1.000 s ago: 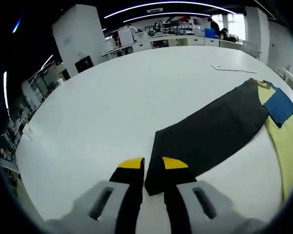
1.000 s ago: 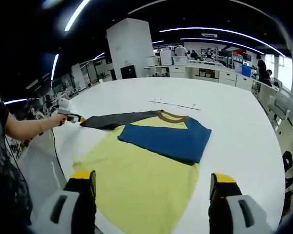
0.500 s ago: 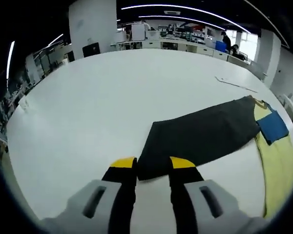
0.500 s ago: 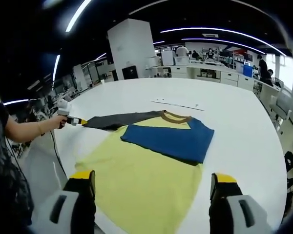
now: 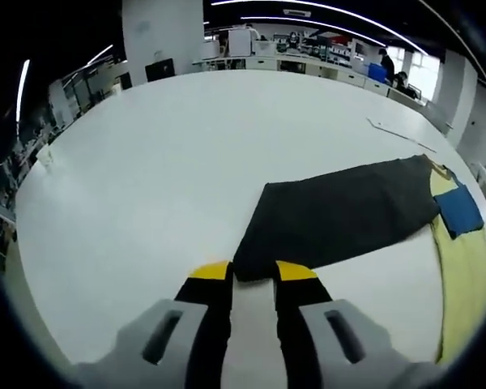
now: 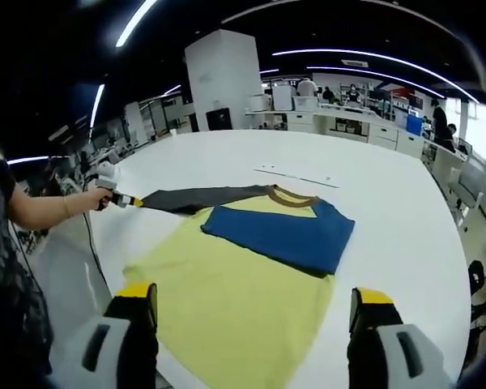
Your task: Fold the garment on the visible template until the final outline fits inside the template.
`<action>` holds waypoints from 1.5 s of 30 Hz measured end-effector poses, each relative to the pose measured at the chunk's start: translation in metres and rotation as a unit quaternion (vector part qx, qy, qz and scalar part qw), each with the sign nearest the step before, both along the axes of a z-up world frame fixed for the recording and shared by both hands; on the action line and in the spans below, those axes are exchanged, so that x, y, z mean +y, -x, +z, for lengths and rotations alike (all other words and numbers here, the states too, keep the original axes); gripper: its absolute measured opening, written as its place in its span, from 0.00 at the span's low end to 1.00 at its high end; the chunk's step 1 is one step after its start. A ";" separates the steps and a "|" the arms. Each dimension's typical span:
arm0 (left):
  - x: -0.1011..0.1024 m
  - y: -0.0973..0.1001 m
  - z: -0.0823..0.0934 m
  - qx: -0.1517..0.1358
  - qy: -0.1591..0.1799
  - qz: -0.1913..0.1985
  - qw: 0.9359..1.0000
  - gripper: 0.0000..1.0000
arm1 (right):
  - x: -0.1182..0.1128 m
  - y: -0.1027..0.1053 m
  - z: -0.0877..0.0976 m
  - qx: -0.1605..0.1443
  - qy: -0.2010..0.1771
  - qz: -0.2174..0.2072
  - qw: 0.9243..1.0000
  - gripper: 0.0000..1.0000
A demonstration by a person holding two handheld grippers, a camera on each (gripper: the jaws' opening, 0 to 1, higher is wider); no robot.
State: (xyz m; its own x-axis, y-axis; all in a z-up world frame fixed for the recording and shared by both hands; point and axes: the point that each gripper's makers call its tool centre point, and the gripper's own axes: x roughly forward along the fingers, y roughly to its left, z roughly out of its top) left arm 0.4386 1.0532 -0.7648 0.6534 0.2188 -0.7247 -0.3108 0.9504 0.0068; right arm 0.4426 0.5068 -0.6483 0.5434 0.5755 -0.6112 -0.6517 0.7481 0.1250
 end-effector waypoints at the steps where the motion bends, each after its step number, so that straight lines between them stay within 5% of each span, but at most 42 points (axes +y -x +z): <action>1: 0.000 0.000 -0.001 0.001 -0.001 0.001 1.000 0.13 | -0.001 -0.001 0.000 -0.001 0.000 -0.002 1.000 1.00; 15: -0.001 -0.003 0.000 -0.005 -0.002 0.001 1.000 0.02 | -0.001 0.005 -0.004 0.004 -0.003 -0.011 1.000 0.99; 20: 0.000 -0.012 0.014 -0.012 -0.047 -0.020 0.999 0.01 | 0.002 0.007 -0.003 0.005 -0.003 -0.012 1.000 0.99; 33: -0.014 -0.034 0.049 -0.052 -0.064 -0.045 0.996 0.01 | 0.003 0.012 -0.004 0.004 -0.003 -0.008 1.000 0.99; 45: -0.048 -0.058 0.074 -0.074 -0.067 -0.097 0.990 0.01 | 0.001 0.011 -0.007 0.005 -0.005 -0.001 1.000 0.99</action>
State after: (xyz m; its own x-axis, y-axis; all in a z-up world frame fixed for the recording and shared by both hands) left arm 0.4962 1.0048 -0.6907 0.7898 0.1670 -0.5902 -0.1305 0.9859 0.1044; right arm 0.4320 0.5083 -0.6553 0.5376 0.5803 -0.6118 -0.6493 0.7478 0.1387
